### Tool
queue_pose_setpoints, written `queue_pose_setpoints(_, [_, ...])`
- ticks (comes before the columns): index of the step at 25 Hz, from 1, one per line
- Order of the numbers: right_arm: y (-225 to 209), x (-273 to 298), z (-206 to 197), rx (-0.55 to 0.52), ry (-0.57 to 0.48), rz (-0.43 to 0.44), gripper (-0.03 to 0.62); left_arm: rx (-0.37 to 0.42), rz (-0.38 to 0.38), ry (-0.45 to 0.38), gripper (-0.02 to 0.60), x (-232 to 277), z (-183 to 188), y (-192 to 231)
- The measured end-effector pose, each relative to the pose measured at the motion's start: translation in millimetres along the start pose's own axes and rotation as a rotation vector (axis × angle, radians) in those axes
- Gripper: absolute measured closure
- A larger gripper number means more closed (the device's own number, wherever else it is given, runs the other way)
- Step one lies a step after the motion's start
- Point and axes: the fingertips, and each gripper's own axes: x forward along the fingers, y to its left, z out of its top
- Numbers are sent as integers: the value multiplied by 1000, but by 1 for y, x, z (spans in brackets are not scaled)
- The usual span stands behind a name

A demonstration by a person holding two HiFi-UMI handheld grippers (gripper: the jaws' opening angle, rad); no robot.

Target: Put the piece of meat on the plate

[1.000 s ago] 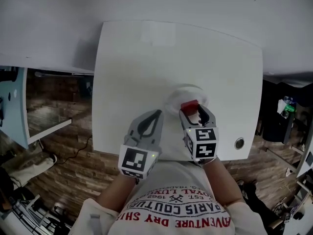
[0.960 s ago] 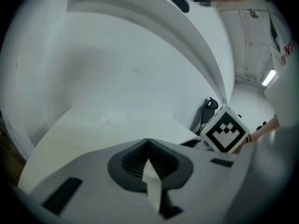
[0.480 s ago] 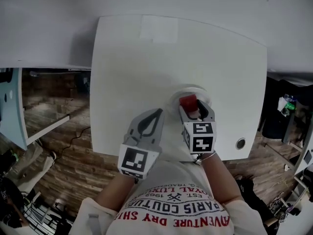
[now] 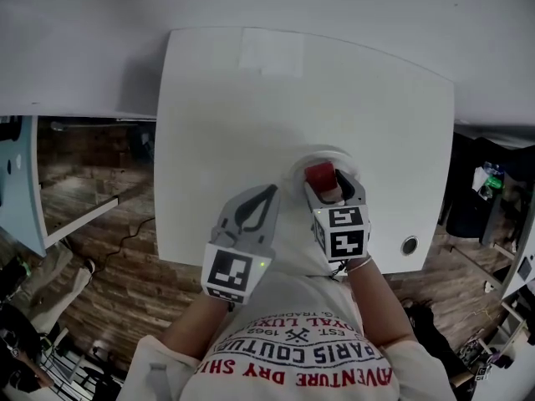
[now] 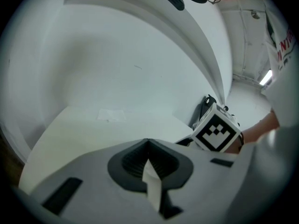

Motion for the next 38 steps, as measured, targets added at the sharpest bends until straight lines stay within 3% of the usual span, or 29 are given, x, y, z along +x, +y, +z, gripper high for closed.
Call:
queue_pose_setpoints(6, [-2,-35,21,60,-122,6,310,48,5,-34,575,-12,13,-6])
queue_pose_setpoints(10, [-9,-69,35,77,-208,-60,500,99,-23,-56,577,-17,23,-21])
queue_pose_setpoints(15, [-11,-104,55,89,-324,-68,578,147,-57,-113,577,-19,48,-39])
queue_pose_setpoints(18, [-10,-132,70,67,-399,-58,582,177,-58,-168,577,-25,70,-48])
queue_pose_setpoints(28, [20,-240,135,-144,-758,-98,582,244,-24,-361,577,-68,147,-63])
queue_pose_setpoints(38, [38,-255,140,-110,-790,-45,582,292,-3,-399,577,-97,163,-68])
